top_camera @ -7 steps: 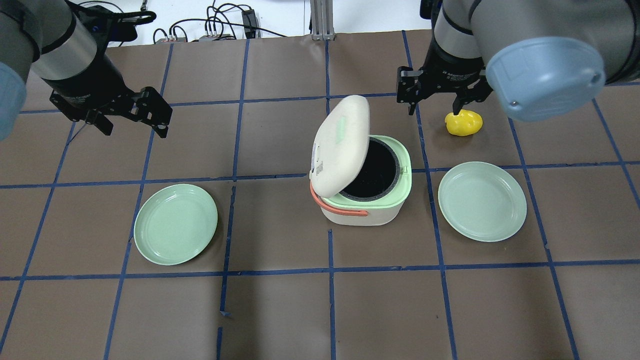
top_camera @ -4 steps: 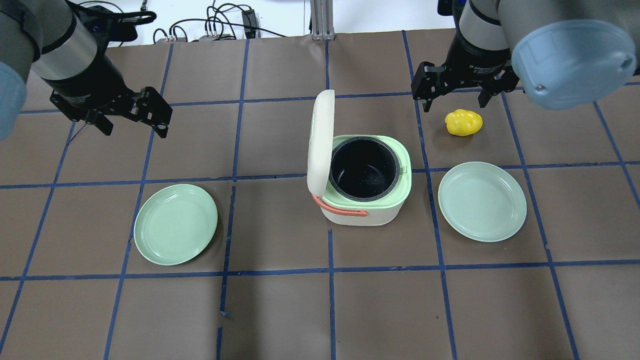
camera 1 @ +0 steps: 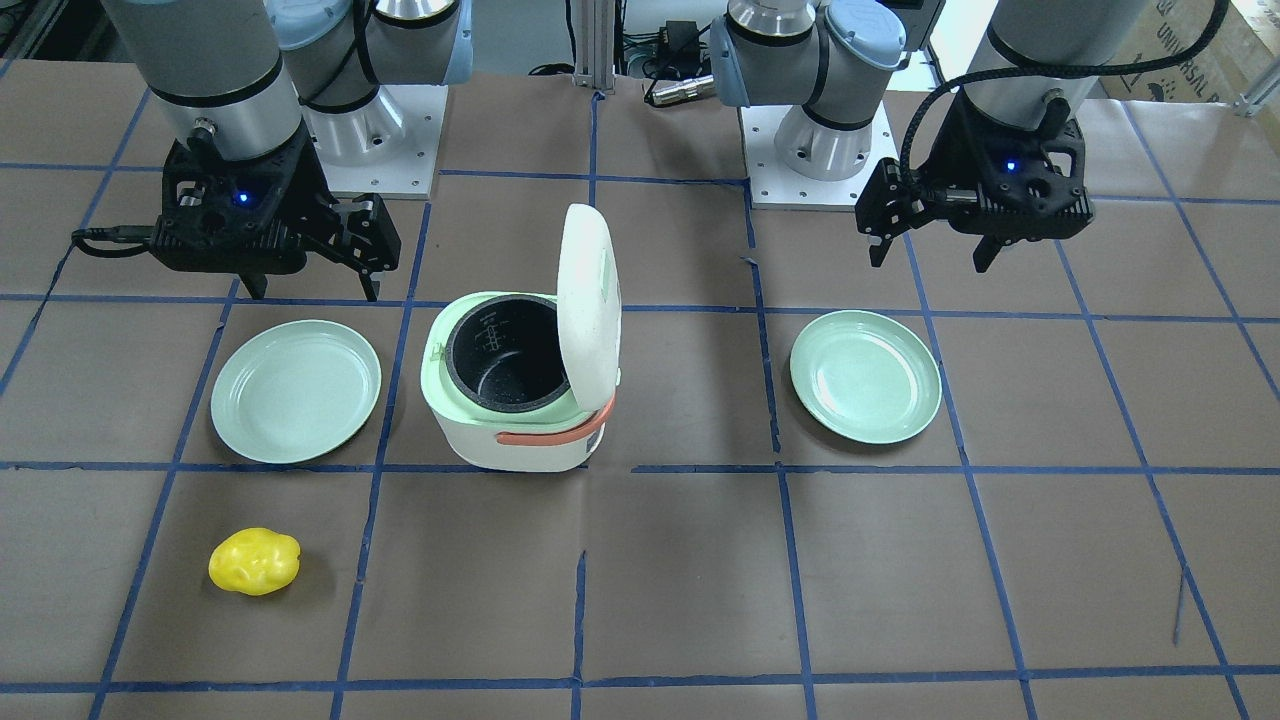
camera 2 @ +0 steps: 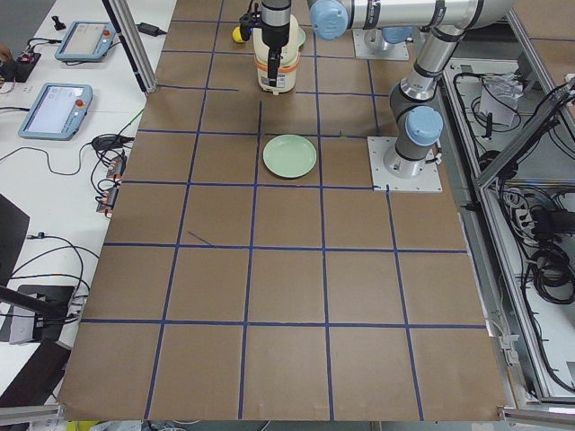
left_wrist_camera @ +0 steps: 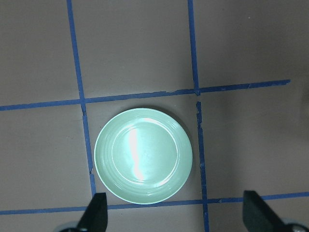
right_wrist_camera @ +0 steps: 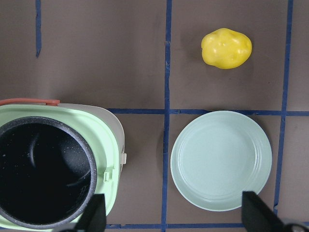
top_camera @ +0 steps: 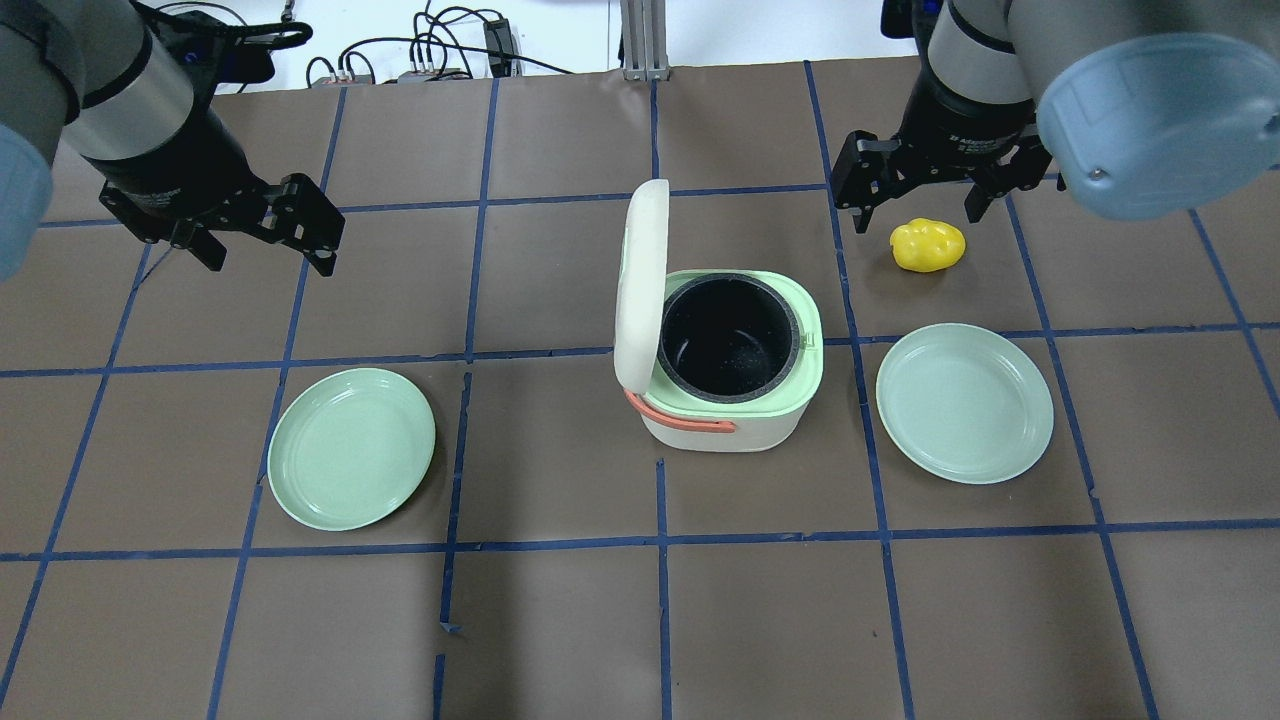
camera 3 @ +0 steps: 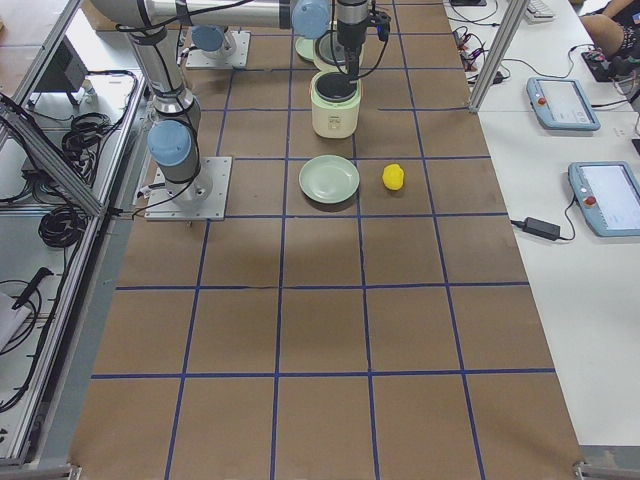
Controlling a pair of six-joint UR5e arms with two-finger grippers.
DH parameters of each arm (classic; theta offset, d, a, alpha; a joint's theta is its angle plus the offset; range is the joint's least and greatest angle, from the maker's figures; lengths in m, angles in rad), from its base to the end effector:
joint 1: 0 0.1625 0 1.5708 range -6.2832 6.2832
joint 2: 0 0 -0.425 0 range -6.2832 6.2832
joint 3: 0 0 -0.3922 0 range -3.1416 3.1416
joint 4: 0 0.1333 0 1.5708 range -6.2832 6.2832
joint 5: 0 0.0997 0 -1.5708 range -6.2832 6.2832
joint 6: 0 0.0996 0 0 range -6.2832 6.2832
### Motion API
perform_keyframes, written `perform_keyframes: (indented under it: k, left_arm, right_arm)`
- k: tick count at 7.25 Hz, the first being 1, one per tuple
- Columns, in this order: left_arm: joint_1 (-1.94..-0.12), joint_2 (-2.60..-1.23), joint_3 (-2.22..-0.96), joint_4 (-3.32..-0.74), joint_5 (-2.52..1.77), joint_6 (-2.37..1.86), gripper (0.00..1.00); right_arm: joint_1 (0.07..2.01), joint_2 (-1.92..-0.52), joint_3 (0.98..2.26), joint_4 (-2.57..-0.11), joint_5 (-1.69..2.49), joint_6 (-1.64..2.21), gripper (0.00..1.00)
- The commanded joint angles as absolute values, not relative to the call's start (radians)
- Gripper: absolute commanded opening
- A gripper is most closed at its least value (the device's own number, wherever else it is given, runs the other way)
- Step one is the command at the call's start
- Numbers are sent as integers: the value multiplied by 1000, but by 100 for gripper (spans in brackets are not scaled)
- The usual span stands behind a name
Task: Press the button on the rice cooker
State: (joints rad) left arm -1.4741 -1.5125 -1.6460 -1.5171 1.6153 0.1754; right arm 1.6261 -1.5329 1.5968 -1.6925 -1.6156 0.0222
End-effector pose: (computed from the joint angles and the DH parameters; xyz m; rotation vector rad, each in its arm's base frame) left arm -0.0828 -0.4809 0.4844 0.1204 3.0898 -0.0470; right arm 0.1570 -0.5049 0.4686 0.0493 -3.0973 0.0922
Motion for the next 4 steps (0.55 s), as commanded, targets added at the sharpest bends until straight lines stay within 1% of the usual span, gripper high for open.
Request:
perform_keyframes:
  k: [1, 4]
  left_arm:
    - [-1474, -1513, -1646, -1517, 1615, 175, 100]
    - [-1474, -1513, -1646, -1517, 1615, 175, 100]
  right_arm:
    - [1626, -1534, 1597, -1690, -1615, 18, 100]
    - [1626, -1539, 1614, -1694, -1609, 18, 100]
